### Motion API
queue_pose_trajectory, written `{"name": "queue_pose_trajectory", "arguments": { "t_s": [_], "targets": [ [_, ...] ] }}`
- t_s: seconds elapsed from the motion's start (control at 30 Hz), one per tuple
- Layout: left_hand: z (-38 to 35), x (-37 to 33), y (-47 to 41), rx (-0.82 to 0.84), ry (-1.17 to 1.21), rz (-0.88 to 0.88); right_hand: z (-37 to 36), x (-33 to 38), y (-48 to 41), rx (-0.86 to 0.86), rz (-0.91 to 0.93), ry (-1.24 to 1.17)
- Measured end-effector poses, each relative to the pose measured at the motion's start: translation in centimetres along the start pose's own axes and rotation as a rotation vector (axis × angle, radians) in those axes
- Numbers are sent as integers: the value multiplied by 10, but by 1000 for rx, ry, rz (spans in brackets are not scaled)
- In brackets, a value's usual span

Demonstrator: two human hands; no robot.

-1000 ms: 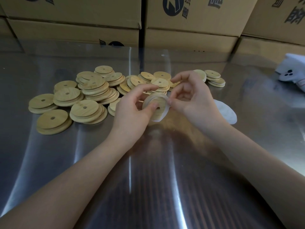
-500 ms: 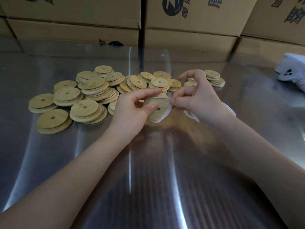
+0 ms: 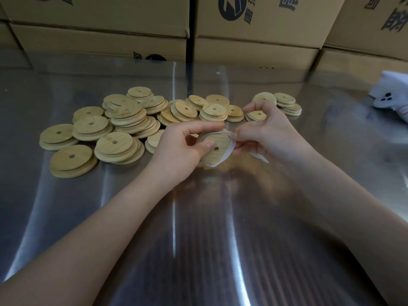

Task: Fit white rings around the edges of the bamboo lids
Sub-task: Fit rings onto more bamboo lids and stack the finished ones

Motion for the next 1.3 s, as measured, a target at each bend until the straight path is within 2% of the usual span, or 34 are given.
{"name": "queue_pose_trajectory", "arguments": {
  "t_s": [0.2,0.47,0.77,0.97,1.1,1.3],
  "targets": [
    [-2,-1,0,28,-55,-6,3,-4,-1,-48,-72,-72],
    [0,-1,0,36,-65,1,4,-7,-3,-52,-79,-89],
    [-2,3,3,-21,196,80,1,3,-2,126,-5,-33],
    [-4,5,5,-25,277,139,1,7,1,99,93,245],
    [-3,8,5,-48,292,145,-4,4,1,67,147,322],
    [2,5,6,-115,122,62,-14,4,5,15,281,425]
  ]
}}
Point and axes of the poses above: each hand's wrist, its own y-axis away from the middle knuckle, its own z-axis out of the back of the hand, x = y × z, the point moved 4 cm from there along -y, towards the middle knuckle, and after that the axes turned 15 degrees about x, right-handed, at the moved point
